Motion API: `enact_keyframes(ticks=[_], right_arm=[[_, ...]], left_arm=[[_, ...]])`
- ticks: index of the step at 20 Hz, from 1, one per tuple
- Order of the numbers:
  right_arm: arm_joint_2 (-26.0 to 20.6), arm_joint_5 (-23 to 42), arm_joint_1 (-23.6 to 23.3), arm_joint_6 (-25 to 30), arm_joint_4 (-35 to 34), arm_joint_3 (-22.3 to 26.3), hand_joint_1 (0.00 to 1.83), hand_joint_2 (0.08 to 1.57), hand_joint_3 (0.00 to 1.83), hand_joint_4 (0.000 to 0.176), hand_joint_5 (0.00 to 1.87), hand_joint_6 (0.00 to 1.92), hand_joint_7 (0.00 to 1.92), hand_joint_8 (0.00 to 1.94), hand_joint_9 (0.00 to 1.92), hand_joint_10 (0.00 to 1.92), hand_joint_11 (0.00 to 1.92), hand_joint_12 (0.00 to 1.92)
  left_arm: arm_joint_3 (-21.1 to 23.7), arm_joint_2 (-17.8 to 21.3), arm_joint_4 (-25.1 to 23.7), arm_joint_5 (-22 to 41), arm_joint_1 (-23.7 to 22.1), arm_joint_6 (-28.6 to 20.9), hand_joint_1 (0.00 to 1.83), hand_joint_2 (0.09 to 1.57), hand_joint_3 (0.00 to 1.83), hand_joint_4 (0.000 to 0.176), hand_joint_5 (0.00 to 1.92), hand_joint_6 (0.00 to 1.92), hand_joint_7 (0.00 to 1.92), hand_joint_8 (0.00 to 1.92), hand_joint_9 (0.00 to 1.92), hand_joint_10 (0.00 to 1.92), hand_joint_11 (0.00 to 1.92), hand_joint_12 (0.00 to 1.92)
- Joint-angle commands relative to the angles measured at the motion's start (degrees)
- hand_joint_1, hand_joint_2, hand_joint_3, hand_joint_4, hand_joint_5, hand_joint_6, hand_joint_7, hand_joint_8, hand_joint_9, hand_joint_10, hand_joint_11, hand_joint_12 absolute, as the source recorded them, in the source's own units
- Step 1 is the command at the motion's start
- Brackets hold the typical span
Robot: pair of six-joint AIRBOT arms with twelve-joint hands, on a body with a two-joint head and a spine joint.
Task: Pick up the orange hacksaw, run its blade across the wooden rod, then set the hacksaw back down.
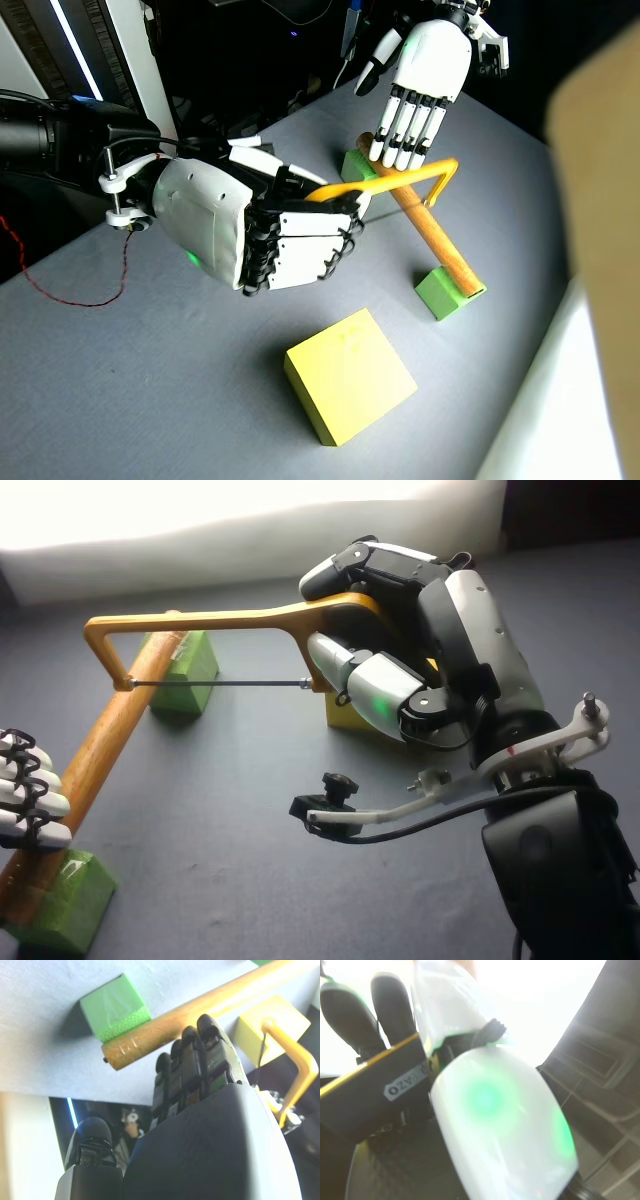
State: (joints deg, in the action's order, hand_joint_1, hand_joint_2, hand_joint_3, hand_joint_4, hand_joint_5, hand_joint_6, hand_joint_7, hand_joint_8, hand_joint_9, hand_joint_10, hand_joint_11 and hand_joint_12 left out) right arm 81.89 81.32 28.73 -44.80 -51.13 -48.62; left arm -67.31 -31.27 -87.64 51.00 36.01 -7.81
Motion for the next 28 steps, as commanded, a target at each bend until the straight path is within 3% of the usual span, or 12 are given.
enact_keyframes(ticks=[1, 3, 6, 9, 14, 28], right_arm=[[-0.2, 4.5, -1.1, 0.2, 5.0, 0.5, 1.37, 1.17, 0.00, 0.000, 0.74, 1.08, 0.84, 1.22, 0.94, 1.32, 0.97, 1.32], [-0.1, 4.6, -1.3, -0.5, 3.9, 0.8, 1.38, 1.12, 0.00, 0.000, 0.82, 0.95, 0.93, 1.12, 1.05, 1.21, 0.99, 1.30], [0.1, 5.5, -1.8, -2.7, 2.1, 0.9, 1.37, 1.17, 0.00, 0.000, 0.73, 1.12, 0.83, 1.22, 0.94, 1.32, 0.97, 1.33], [1.2, 6.3, -2.4, -3.9, -1.1, 0.9, 1.37, 1.17, 0.00, 0.000, 0.74, 1.08, 0.83, 1.23, 0.94, 1.32, 0.97, 1.32], [2.8, 5.2, -3.2, -4.9, -2.8, 0.9, 1.37, 1.17, 0.00, 0.000, 0.75, 1.10, 0.82, 1.25, 0.93, 1.33, 0.96, 1.32], [7.5, 7.7, -3.0, -6.5, -7.2, 0.3, 1.36, 1.18, 0.00, 0.000, 0.72, 1.12, 0.80, 1.30, 0.92, 1.33, 0.95, 1.30]], left_arm=[[-0.1, 0.1, 3.1, 1.3, -0.5, 0.0, 0.00, 1.23, 0.00, 0.000, 0.16, 0.00, 0.14, 0.00, 0.13, 0.00, 0.00, 0.36], [-0.2, 0.1, 3.1, 1.3, -0.5, 0.0, 0.00, 1.23, 0.00, 0.000, 0.15, 0.00, 0.14, 0.00, 0.12, 0.00, 0.00, 0.36], [-0.2, 0.1, 3.1, 1.3, -0.5, 0.0, 0.00, 1.22, 0.00, 0.000, 0.14, 0.00, 0.12, 0.00, 0.10, 0.00, 0.00, 0.27], [-0.2, 0.1, 3.1, 0.5, -0.5, 0.0, 0.00, 1.22, 0.00, 0.000, 0.18, 0.01, 0.15, 0.00, 0.13, 0.00, 0.00, 0.40], [-0.7, -0.4, 3.1, -0.7, -0.5, -0.1, 0.00, 1.22, 0.00, 0.000, 0.15, 0.00, 0.12, 0.00, 0.10, 0.00, 0.00, 0.31], [-1.7, -0.8, 3.1, -0.6, -0.2, -0.1, 0.00, 1.22, 0.00, 0.000, 0.15, 0.00, 0.13, 0.00, 0.12, 0.00, 0.00, 0.36]])
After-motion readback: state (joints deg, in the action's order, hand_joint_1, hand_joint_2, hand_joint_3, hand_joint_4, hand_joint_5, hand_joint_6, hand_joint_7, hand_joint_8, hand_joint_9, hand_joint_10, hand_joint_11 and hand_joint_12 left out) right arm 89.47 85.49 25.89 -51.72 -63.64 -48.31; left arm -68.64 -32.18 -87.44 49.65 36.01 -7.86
